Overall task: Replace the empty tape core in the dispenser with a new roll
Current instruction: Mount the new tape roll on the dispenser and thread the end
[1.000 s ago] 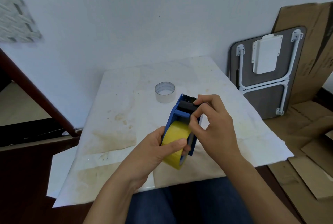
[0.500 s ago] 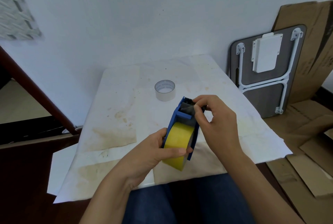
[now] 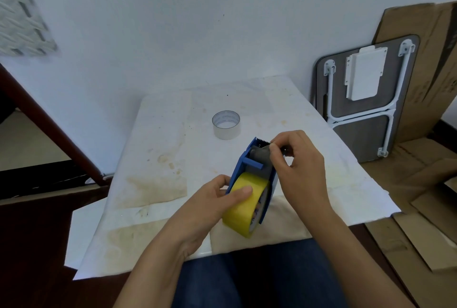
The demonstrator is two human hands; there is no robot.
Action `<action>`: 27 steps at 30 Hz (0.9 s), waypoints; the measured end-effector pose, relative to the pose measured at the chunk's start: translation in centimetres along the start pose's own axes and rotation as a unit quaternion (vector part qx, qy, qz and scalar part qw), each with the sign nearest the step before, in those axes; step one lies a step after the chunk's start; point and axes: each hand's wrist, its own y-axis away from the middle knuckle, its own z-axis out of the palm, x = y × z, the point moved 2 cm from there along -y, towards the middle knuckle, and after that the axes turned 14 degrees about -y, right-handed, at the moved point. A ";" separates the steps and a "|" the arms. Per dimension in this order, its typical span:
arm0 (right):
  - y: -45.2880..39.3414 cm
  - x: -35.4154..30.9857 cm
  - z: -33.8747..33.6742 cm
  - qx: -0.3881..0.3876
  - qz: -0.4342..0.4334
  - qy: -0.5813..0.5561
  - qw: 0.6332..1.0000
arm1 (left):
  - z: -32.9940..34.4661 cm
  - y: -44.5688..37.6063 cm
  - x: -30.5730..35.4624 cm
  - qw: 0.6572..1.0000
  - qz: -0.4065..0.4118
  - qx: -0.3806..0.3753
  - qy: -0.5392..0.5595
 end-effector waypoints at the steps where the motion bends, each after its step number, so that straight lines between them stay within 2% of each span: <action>1: 0.0 0.0 0.0 0.003 0.006 -0.003 1.000 | -0.1 -0.1 0.0 1.000 -0.001 0.012 0.012; 4: 0.1 0.1 0.0 -0.002 0.025 -0.010 1.000 | -0.2 -0.4 0.3 0.999 0.000 0.026 0.040; 8: 0.4 -0.2 0.1 -0.011 0.049 -0.023 0.998 | 0.2 -0.6 0.6 0.998 -0.009 -0.040 0.049; 13: 0.1 -0.2 -0.1 0.001 0.106 -0.051 0.993 | 1.2 -1.0 0.2 0.996 0.003 -0.080 0.030; 21: -0.8 0.3 -0.5 -0.040 0.176 -0.063 0.981 | 1.1 -1.2 0.3 0.997 0.018 -0.077 0.001; 27: -0.8 -0.2 -0.3 -0.091 0.173 -0.062 0.979 | 1.0 -1.5 0.3 0.998 0.021 -0.059 0.003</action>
